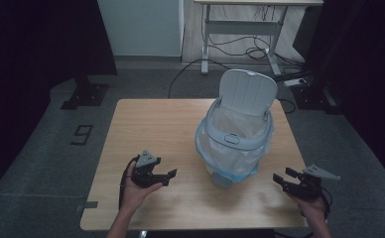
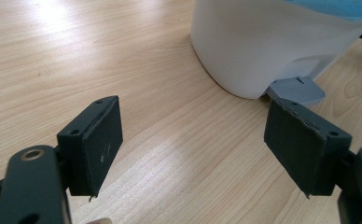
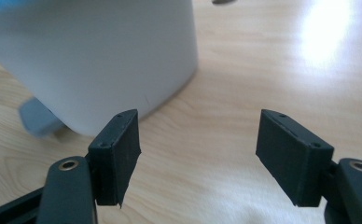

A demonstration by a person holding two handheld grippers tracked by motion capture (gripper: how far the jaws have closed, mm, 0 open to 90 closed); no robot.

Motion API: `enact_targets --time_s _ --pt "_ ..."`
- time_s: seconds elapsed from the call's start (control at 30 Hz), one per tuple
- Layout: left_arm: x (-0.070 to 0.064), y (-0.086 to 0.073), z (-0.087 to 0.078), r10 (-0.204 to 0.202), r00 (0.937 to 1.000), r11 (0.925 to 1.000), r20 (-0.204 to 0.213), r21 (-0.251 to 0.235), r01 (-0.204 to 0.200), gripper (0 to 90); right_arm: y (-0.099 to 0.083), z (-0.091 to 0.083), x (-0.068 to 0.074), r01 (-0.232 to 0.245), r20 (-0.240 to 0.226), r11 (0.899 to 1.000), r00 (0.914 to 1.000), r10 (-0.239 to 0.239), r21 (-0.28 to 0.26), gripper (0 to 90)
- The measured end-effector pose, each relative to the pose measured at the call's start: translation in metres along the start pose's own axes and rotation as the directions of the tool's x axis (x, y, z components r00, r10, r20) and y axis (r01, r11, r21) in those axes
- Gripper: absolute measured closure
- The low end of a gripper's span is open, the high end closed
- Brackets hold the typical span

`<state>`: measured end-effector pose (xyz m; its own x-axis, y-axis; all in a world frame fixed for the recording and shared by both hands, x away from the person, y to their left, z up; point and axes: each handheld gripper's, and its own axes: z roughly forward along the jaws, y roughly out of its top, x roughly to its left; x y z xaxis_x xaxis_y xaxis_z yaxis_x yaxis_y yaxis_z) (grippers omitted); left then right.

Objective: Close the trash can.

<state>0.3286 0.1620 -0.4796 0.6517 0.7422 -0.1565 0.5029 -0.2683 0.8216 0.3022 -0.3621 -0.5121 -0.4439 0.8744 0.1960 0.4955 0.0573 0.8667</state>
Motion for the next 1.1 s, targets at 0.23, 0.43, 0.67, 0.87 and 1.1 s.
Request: enact_targets --time_s 0.23,0.43,0.67,0.87,1.1 --pt "-0.003 0.0 -0.002 0.01 0.9999 1.0 0.003 0.002 -0.01 19.6 0.031 -0.012 0.005 -0.029 -0.059 0.997 0.9979 0.025 -0.069 29.8" --pt "-0.003 -0.001 0.0 0.007 1.0 0.9999 0.006 0.014 -0.007 19.7 0.064 -0.025 0.007 -0.02 -0.082 0.993 0.9966 0.011 -0.113 29.8" --pt "-0.003 -0.004 0.003 0.011 0.9999 0.9993 0.012 0.037 -0.011 19.7 0.102 -0.026 0.014 -0.031 -0.172 0.99 0.9851 0.007 -0.138 29.6" --pt "-0.003 -0.005 0.002 0.007 0.9998 0.9991 0.019 0.043 -0.008 19.7 0.125 -0.023 0.02 -0.022 -0.192 0.989 0.9815 -0.007 -0.149 29.5" --pt "-0.003 -0.006 0.003 0.009 0.9997 0.9987 0.024 0.051 -0.01 19.7 0.152 -0.017 0.026 -0.003 -0.186 0.987 0.9822 -0.027 -0.16 28.5"
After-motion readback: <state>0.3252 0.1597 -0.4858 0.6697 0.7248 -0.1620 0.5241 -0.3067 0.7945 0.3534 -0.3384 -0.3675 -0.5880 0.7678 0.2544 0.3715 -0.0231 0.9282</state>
